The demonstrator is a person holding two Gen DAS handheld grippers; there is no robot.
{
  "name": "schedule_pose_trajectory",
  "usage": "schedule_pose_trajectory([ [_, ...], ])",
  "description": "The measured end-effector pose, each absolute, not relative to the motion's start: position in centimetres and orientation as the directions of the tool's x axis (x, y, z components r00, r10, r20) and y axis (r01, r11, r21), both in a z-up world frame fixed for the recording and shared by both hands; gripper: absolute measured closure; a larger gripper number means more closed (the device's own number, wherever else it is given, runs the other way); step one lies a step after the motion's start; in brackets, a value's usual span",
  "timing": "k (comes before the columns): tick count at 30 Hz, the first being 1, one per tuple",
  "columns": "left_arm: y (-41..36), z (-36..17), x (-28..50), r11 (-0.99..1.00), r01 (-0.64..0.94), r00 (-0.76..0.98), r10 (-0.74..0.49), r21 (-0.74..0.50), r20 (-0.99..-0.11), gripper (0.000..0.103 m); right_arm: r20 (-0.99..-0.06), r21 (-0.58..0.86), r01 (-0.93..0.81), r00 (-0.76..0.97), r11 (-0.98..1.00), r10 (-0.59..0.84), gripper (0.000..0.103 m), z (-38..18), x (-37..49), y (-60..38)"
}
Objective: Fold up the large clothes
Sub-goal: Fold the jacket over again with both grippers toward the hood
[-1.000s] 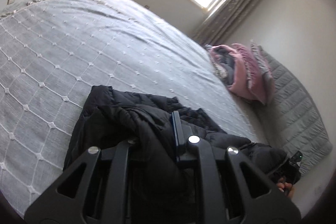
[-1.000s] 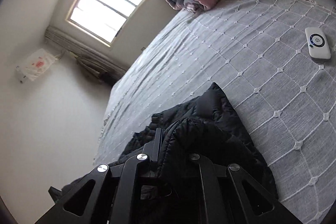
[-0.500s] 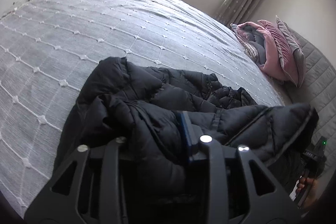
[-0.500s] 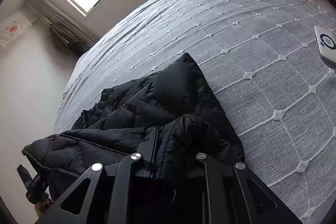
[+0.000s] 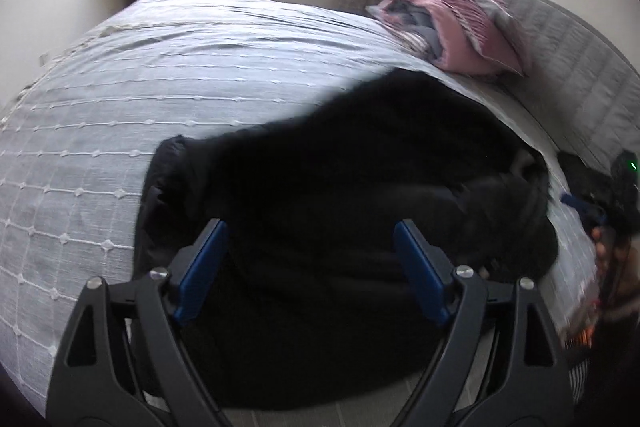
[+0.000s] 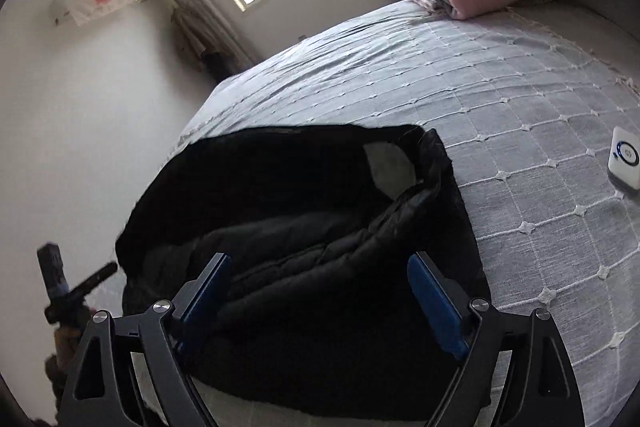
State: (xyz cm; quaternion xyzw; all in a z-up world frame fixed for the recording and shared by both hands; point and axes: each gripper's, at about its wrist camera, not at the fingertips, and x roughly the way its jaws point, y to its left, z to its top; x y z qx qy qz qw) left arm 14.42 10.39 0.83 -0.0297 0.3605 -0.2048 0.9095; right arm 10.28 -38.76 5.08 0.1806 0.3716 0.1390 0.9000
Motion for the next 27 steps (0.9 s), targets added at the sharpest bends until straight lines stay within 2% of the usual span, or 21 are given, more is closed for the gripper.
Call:
schedule_pose_trajectory([
  [5, 9.3, 0.1, 12.7, 0.791, 0.537, 0.474, -0.570, -0.293, -0.671, 0.018, -0.674, 0.342, -0.230, 0.616, 0.911, 0.408, 0.013, 4.2, 9.3, -36.1],
  [8, 7.7, -0.8, 12.1, 0.711, 0.629, 0.361, -0.626, -0.315, -0.692, 0.018, -0.718, 0.303, -0.257, 0.572, 0.918, 0.397, 0.013, 3.3, 9.8, -34.5],
  [13, 4.3, -3.3, 13.0, 0.696, 0.663, 0.256, -0.559, -0.278, -0.789, 0.018, -0.808, 0.225, -0.297, 0.476, 0.928, 0.348, 0.013, 1.4, 11.7, -30.8],
  [17, 2.0, -5.1, 14.6, 0.711, 0.659, 0.230, -0.501, -0.246, -0.834, 0.018, -0.834, 0.182, -0.332, 0.447, 0.925, 0.325, 0.013, 0.8, 14.3, -28.4],
  [19, 1.5, -4.7, 15.7, 0.721, 0.647, 0.246, -0.506, -0.249, -0.826, 0.018, -0.810, 0.196, -0.349, 0.469, 0.916, 0.352, 0.013, 1.4, 15.8, -27.8],
  [22, 2.0, -3.0, 17.6, 0.740, 0.615, 0.334, -0.558, -0.273, -0.760, 0.018, -0.740, 0.211, -0.340, 0.557, 0.916, 0.378, 0.013, 2.5, 17.5, -27.9],
  [24, 3.0, -1.6, 19.1, 0.769, 0.564, 0.454, -0.592, -0.300, -0.665, 0.018, -0.648, 0.226, -0.282, 0.672, 0.932, 0.360, 0.013, 3.6, 18.5, -28.9],
  [25, 3.9, -1.1, 19.8, 0.791, 0.523, 0.522, -0.591, -0.316, -0.615, 0.018, -0.568, 0.256, -0.219, 0.754, 0.941, 0.330, 0.013, 4.3, 18.7, -30.2],
  [27, 6.1, -0.5, 21.0, 0.846, 0.401, 0.643, -0.534, -0.353, -0.549, 0.018, -0.498, 0.325, -0.098, 0.827, 0.940, 0.259, 0.013, 4.7, 18.8, -32.8],
])
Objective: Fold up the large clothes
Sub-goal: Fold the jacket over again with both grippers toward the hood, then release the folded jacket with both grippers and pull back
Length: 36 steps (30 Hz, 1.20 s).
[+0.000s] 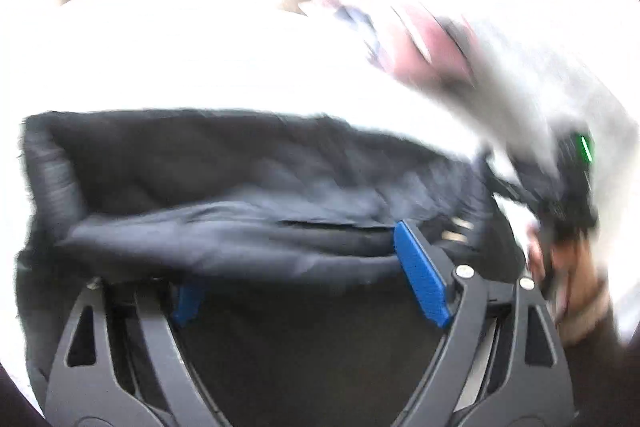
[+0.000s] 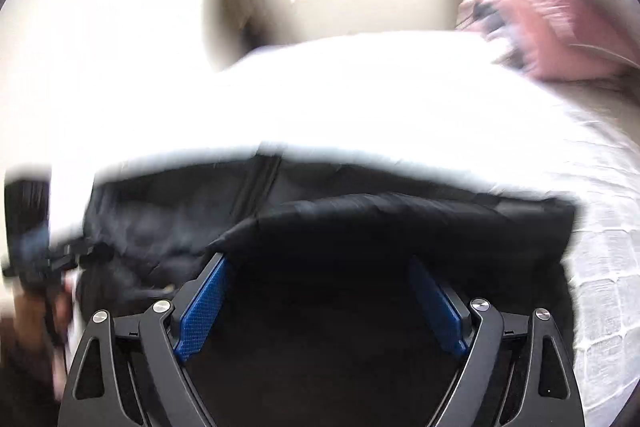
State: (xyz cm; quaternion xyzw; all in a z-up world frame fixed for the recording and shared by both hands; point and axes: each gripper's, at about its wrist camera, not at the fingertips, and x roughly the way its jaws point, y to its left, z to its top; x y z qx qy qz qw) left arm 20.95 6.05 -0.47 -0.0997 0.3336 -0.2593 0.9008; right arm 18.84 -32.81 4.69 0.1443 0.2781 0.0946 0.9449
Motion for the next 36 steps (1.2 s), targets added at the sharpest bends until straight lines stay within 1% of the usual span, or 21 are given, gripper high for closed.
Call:
schedule_pose_trajectory([
  [3, 9.1, 0.5, 21.1, 0.888, 0.268, 0.734, -0.439, -0.373, -0.518, 0.018, -0.456, 0.423, 0.031, 0.871, 0.906, 0.183, 0.013, 4.9, 18.0, -37.1],
  [6, 11.9, 1.2, 20.0, 0.935, 0.195, 0.798, -0.327, -0.296, -0.506, 0.018, -0.466, 0.438, 0.102, 0.875, 0.893, 0.129, 0.013, 4.9, 16.8, -39.8],
  [7, 12.9, 1.0, 19.8, 0.956, 0.152, 0.806, -0.267, -0.251, -0.529, 0.018, -0.478, 0.433, 0.117, 0.870, 0.894, 0.117, 0.013, 4.7, 16.5, -40.4],
  [8, 13.6, 0.8, 19.8, 0.963, 0.134, 0.808, -0.242, -0.233, -0.538, 0.018, -0.499, 0.419, 0.135, 0.860, 0.898, 0.104, 0.013, 4.5, 16.2, -41.2],
  [9, 14.6, 0.3, 19.8, 0.969, 0.117, 0.787, -0.225, -0.218, -0.574, 0.018, -0.529, 0.397, 0.152, 0.844, 0.905, 0.091, 0.013, 4.3, 15.9, -41.8],
  [11, 16.3, -0.5, 20.0, 0.972, 0.115, 0.749, -0.221, -0.205, -0.625, 0.018, -0.621, 0.316, 0.194, 0.782, 0.929, 0.048, 0.013, 4.0, 15.3, -42.4],
  [13, 16.9, -1.4, 19.2, 0.976, 0.147, 0.686, -0.217, -0.161, -0.695, 0.018, -0.696, 0.236, 0.191, 0.717, 0.953, 0.028, 0.013, 3.5, 14.4, -41.8],
  [16, 14.3, -2.5, 18.6, 0.963, 0.254, 0.633, -0.235, -0.089, -0.738, 0.018, -0.739, 0.136, 0.122, 0.674, 0.983, 0.018, 0.013, 2.4, 14.0, -39.6],
  [19, 10.1, -2.3, 19.8, 0.927, 0.362, 0.583, -0.305, -0.095, -0.753, 0.018, -0.758, 0.108, 0.009, 0.648, 0.994, 0.077, 0.013, 2.5, 16.4, -35.9],
  [22, 5.9, -1.7, 21.5, 0.888, 0.452, 0.562, -0.356, -0.084, -0.747, 0.018, -0.748, 0.136, -0.088, 0.644, 0.987, 0.161, 0.013, 3.3, 19.7, -32.8],
  [24, 4.9, -1.1, 23.3, 0.880, 0.467, 0.569, -0.372, -0.085, -0.733, 0.018, -0.745, 0.126, -0.075, 0.651, 0.989, 0.144, 0.013, 3.8, 21.6, -32.2],
  [26, 4.9, -0.4, 25.9, 0.898, 0.429, 0.604, -0.364, -0.095, -0.709, 0.018, -0.723, 0.151, -0.033, 0.678, 0.988, 0.133, 0.013, 4.1, 23.8, -32.9],
  [27, 5.4, -0.4, 26.9, 0.909, 0.404, 0.619, -0.354, -0.102, -0.702, 0.018, -0.698, 0.181, 0.000, 0.704, 0.984, 0.128, 0.013, 4.4, 24.5, -33.7],
  [29, 7.3, -0.1, 29.1, 0.950, 0.290, 0.666, -0.288, -0.117, -0.689, 0.018, -0.673, 0.210, 0.076, 0.734, 0.975, 0.088, 0.013, 4.8, 25.1, -35.4],
  [31, 9.4, 0.4, 29.5, 0.966, 0.222, 0.688, -0.251, -0.132, -0.681, 0.018, -0.671, 0.225, 0.141, 0.740, 0.964, 0.048, 0.013, 4.9, 24.6, -37.8],
  [34, 13.2, 0.8, 28.2, 0.955, 0.217, 0.708, -0.297, -0.202, -0.641, 0.018, -0.634, 0.267, 0.145, 0.771, 0.953, 0.060, 0.013, 5.0, 22.4, -40.4],
  [36, 14.8, -0.3, 27.8, 0.955, 0.204, 0.694, -0.297, -0.217, -0.656, 0.018, -0.649, 0.268, 0.167, 0.759, 0.949, 0.050, 0.013, 4.1, 21.5, -42.3],
])
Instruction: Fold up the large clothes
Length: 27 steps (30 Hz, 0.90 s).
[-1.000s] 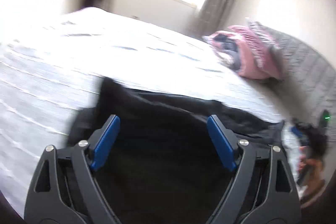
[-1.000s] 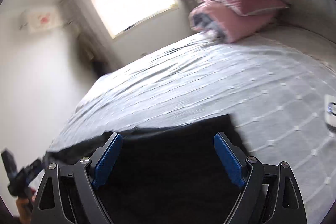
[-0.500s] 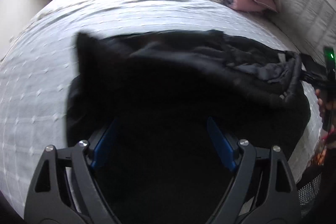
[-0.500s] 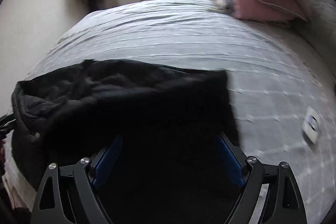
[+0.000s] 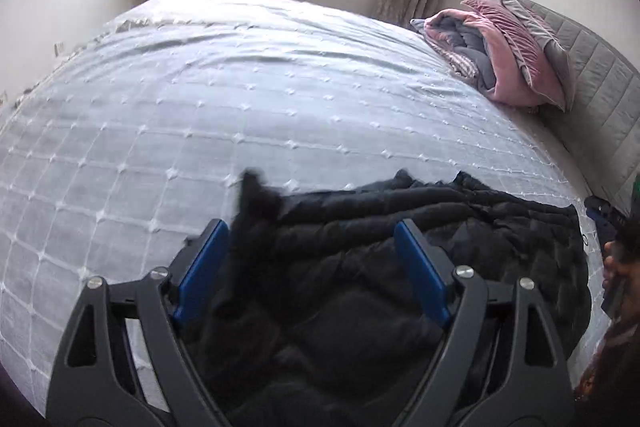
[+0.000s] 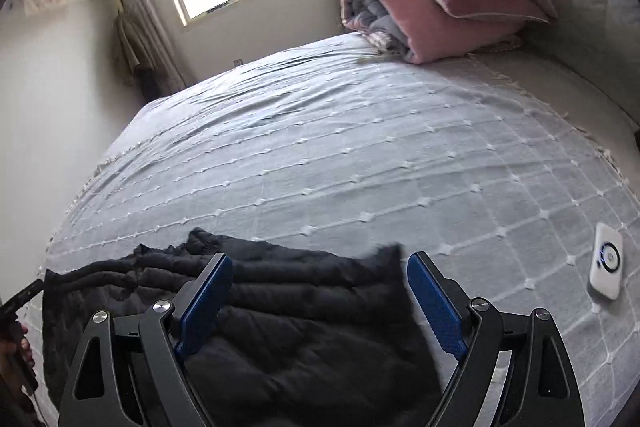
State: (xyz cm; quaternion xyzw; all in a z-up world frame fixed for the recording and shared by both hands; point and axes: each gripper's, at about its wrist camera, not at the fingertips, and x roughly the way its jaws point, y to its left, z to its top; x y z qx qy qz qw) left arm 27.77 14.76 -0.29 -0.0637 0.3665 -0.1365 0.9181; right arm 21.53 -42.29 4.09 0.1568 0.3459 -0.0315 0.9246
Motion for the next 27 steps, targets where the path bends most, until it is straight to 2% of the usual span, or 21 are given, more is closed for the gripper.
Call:
schedule_pose_trajectory([
  [4, 17.0, -3.5, 27.6, 0.966, 0.166, 0.635, -0.257, -0.196, -0.729, 0.019, -0.704, 0.313, 0.208, 0.705, 0.927, 0.080, 0.014, 0.9, 20.6, -44.3],
  [5, 17.2, -4.0, 27.5, 0.965, 0.165, 0.625, -0.262, -0.204, -0.735, 0.023, -0.709, 0.339, 0.204, 0.697, 0.918, 0.107, 0.019, 0.0, 20.6, -44.4],
  [6, 16.8, -4.5, 27.2, 0.962, 0.167, 0.623, -0.273, -0.216, -0.733, 0.035, -0.706, 0.358, 0.194, 0.697, 0.913, 0.129, 0.034, -0.8, 20.6, -44.3],
  [7, 16.8, -4.7, 27.0, 0.950, 0.183, 0.626, -0.310, -0.252, -0.716, 0.043, -0.692, 0.384, 0.171, 0.704, 0.908, 0.160, 0.058, -1.3, 20.7, -43.9],
  [9, 16.4, -4.4, 26.7, 0.936, 0.196, 0.639, -0.349, -0.293, -0.686, 0.075, -0.676, 0.376, 0.160, 0.721, 0.913, 0.152, 0.086, -1.0, 20.3, -42.8],
  [10, 16.1, -3.9, 26.4, 0.937, 0.195, 0.664, -0.343, -0.289, -0.664, 0.087, -0.656, 0.369, 0.146, 0.741, 0.918, 0.145, 0.091, -0.5, 20.3, -42.4],
  [11, 15.8, -3.3, 26.3, 0.940, 0.196, 0.684, -0.335, -0.279, -0.648, 0.096, -0.635, 0.370, 0.138, 0.760, 0.919, 0.142, 0.093, 0.1, 20.2, -42.3],
  [16, 16.5, 0.5, 26.8, 0.908, 0.222, 0.769, -0.387, -0.356, -0.508, 0.098, -0.515, 0.407, 0.133, 0.850, 0.904, 0.107, 0.096, 4.3, 20.7, -43.1],
  [19, 16.4, 1.3, 28.1, 0.920, 0.201, 0.806, -0.351, -0.338, -0.477, 0.098, -0.521, 0.383, 0.147, 0.850, 0.912, 0.081, 0.096, 4.3, 22.7, -43.1],
  [21, 16.2, 0.4, 29.6, 0.937, 0.166, 0.802, -0.310, -0.308, -0.511, 0.098, -0.557, 0.365, 0.172, 0.828, 0.915, 0.067, 0.096, 3.1, 24.4, -43.1],
  [23, 16.0, -2.0, 31.9, 0.956, 0.102, 0.766, -0.252, -0.275, -0.592, 0.097, -0.609, 0.349, 0.203, 0.791, 0.915, 0.057, 0.096, 1.0, 26.0, -43.3],
  [25, 16.3, -4.6, 33.5, 0.969, 0.034, 0.721, -0.194, -0.245, -0.665, 0.091, -0.663, 0.317, 0.237, 0.748, 0.918, 0.036, 0.095, -1.5, 27.1, -43.5],
  [27, 17.0, -6.2, 34.3, 0.971, -0.044, 0.685, -0.143, -0.236, -0.714, 0.079, -0.697, 0.309, 0.269, 0.717, 0.912, 0.025, 0.090, -2.9, 27.4, -44.0],
])
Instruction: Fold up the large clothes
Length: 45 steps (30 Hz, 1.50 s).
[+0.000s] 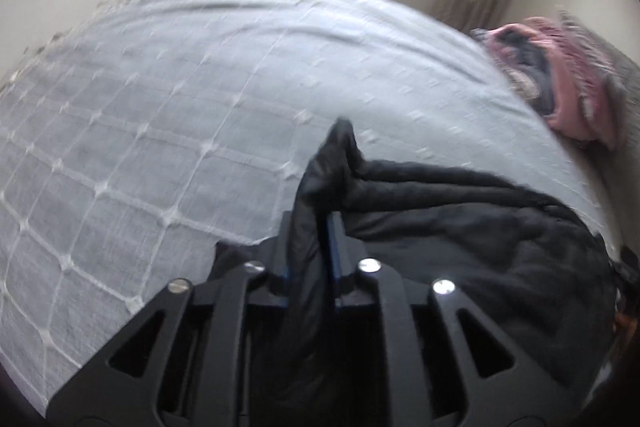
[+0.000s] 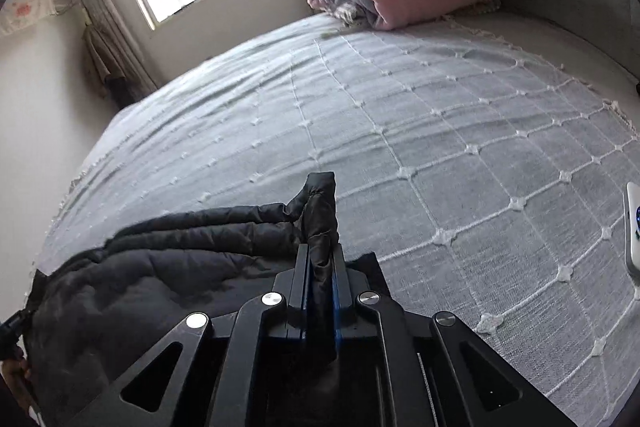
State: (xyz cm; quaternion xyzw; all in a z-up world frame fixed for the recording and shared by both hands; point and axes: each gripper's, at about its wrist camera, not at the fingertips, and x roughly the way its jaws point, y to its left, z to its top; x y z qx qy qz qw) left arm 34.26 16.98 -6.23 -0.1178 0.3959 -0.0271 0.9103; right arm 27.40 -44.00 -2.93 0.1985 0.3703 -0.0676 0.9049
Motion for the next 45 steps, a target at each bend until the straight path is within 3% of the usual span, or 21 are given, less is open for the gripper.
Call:
schedule_pose_trajectory([
  [5, 17.1, -3.9, 33.1, 0.975, -0.092, 0.729, -0.071, -0.200, -0.681, 0.076, -0.696, 0.303, 0.292, 0.718, 0.907, 0.001, 0.071, -0.8, 26.5, -44.2],
  [6, 16.4, -2.7, 32.7, 0.978, -0.057, 0.749, -0.091, -0.201, -0.656, 0.069, -0.685, 0.309, 0.276, 0.729, 0.910, 0.011, 0.053, 0.1, 26.4, -43.7],
  [7, 15.7, -1.8, 32.3, 0.978, -0.028, 0.761, -0.113, -0.206, -0.639, 0.063, -0.659, 0.314, 0.260, 0.752, 0.913, 0.013, 0.026, 1.2, 26.2, -42.9],
  [8, 15.0, -1.2, 32.0, 0.978, -0.003, 0.768, -0.130, -0.207, -0.627, 0.050, -0.634, 0.313, 0.245, 0.774, 0.918, 0.010, 0.017, 2.0, 25.9, -42.1],
  [9, 14.1, -0.6, 31.9, 0.978, 0.029, 0.776, -0.152, -0.206, -0.612, 0.043, -0.603, 0.304, 0.211, 0.797, 0.929, 0.016, 0.015, 3.0, 25.7, -40.8],
  [12, 11.6, -0.3, 32.5, 0.970, 0.113, 0.766, -0.222, -0.213, -0.603, 0.039, -0.606, 0.247, 0.080, 0.790, 0.966, 0.089, 0.015, 3.6, 26.6, -36.4],
  [15, 11.2, -3.1, 34.4, 0.963, 0.100, 0.693, -0.248, -0.250, -0.677, 0.039, -0.648, 0.201, 0.025, 0.753, 0.979, 0.114, 0.015, 1.6, 27.7, -34.3],
  [17, 12.3, -5.4, 35.2, 0.959, 0.056, 0.642, -0.248, -0.278, -0.725, 0.039, -0.691, 0.234, 0.065, 0.713, 0.970, 0.120, 0.015, -0.4, 28.2, -35.7],
  [20, 14.5, -6.3, 34.6, 0.952, 0.022, 0.649, -0.245, -0.305, -0.720, 0.039, -0.680, 0.333, 0.151, 0.723, 0.931, 0.126, 0.015, -1.8, 26.9, -40.2],
  [24, 16.4, -6.3, 33.6, 0.971, -0.063, 0.656, -0.135, -0.232, -0.742, 0.039, -0.745, 0.257, 0.318, 0.667, 0.913, -0.022, 0.015, -1.9, 25.0, -44.2],
  [28, 17.1, -5.4, 30.9, 0.964, -0.109, 0.664, -0.112, -0.244, -0.739, 0.039, -0.712, 0.324, 0.325, 0.702, 0.889, 0.003, 0.015, -0.4, 21.3, -45.1],
  [30, 16.7, -4.5, 29.2, 0.965, -0.107, 0.662, -0.111, -0.240, -0.741, 0.033, -0.698, 0.324, 0.311, 0.716, 0.894, 0.004, 0.015, 0.9, 19.7, -44.2],
  [32, 16.5, -3.6, 27.0, 0.958, -0.106, 0.664, -0.130, -0.265, -0.737, 0.018, -0.698, 0.319, 0.307, 0.716, 0.897, 0.003, 0.015, 2.0, 18.3, -43.2],
  [37, 16.2, -2.5, 20.3, 0.928, -0.129, 0.658, -0.184, -0.350, -0.731, 0.008, -0.709, 0.310, 0.255, 0.704, 0.916, 0.044, 0.015, 3.1, 15.0, -39.4],
  [45, 16.6, -5.0, 13.8, 0.872, -0.146, 0.645, -0.274, -0.467, -0.714, 0.008, -0.728, 0.330, 0.179, 0.673, 0.927, 0.129, 0.015, 0.8, 11.5, -35.3],
])
